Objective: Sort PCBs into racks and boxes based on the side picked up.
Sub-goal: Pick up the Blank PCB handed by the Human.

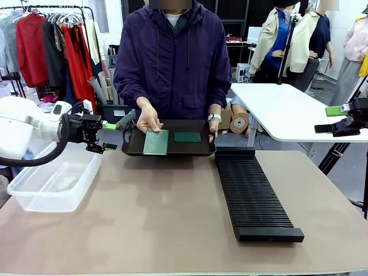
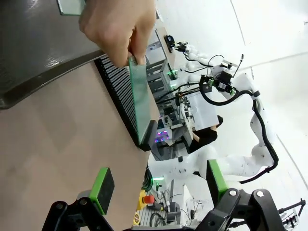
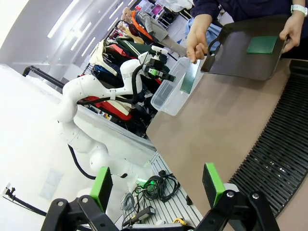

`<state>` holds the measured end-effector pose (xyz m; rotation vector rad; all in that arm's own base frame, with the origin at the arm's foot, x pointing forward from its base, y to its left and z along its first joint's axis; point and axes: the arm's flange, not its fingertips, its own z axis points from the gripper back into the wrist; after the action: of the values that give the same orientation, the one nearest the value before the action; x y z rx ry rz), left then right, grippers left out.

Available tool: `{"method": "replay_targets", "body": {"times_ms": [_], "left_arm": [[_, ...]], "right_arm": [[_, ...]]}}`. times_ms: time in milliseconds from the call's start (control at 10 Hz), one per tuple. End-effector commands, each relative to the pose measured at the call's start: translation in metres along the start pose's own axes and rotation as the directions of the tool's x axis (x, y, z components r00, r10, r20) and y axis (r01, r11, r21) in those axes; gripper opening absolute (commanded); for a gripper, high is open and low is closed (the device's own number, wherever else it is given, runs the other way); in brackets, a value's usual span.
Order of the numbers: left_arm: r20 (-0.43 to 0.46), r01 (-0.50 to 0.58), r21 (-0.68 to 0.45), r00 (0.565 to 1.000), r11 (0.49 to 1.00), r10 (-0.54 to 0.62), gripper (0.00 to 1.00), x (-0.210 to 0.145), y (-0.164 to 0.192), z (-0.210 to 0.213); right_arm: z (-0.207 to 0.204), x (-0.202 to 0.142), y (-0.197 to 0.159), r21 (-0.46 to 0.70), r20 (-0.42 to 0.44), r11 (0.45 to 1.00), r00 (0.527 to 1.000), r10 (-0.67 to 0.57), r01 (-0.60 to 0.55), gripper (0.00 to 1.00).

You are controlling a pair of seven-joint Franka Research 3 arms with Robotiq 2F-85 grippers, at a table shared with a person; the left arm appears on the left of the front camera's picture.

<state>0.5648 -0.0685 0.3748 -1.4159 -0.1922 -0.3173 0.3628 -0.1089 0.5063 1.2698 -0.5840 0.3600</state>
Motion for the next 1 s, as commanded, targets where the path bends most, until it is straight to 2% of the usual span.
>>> {"method": "replay_targets", "body": {"times_ms": [0, 300, 700, 900], "left_arm": [[0.014, 0.005, -0.071, 1.0, 0.997, -0.004, 1.0, 0.011, 0.001, -0.009], [0.002, -0.014, -0.089, 1.0, 0.996, 0.014, 1.0, 0.019, 0.017, -0.037], [0.069, 0.013, -0.113, 0.998, 0.994, -0.005, 1.0, 0.017, 0.031, -0.082], [0.07, 0.023, -0.115, 0.997, 0.993, -0.015, 1.0, 0.018, 0.034, -0.1]], "right_arm": [[0.0, 0.003, 0.002, 0.004, 0.013, 1.0, 1.0, -0.004, 0.004, 1.0], [0.0, 0.003, 0.002, 0.004, 0.013, 1.0, 1.0, -0.004, 0.004, 1.0], [0.0, 0.003, 0.002, 0.004, 0.013, 1.0, 1.0, -0.004, 0.004, 1.0], [0.0, 0.003, 0.002, 0.004, 0.013, 1.0, 1.0, -0.004, 0.004, 1.0]]}}
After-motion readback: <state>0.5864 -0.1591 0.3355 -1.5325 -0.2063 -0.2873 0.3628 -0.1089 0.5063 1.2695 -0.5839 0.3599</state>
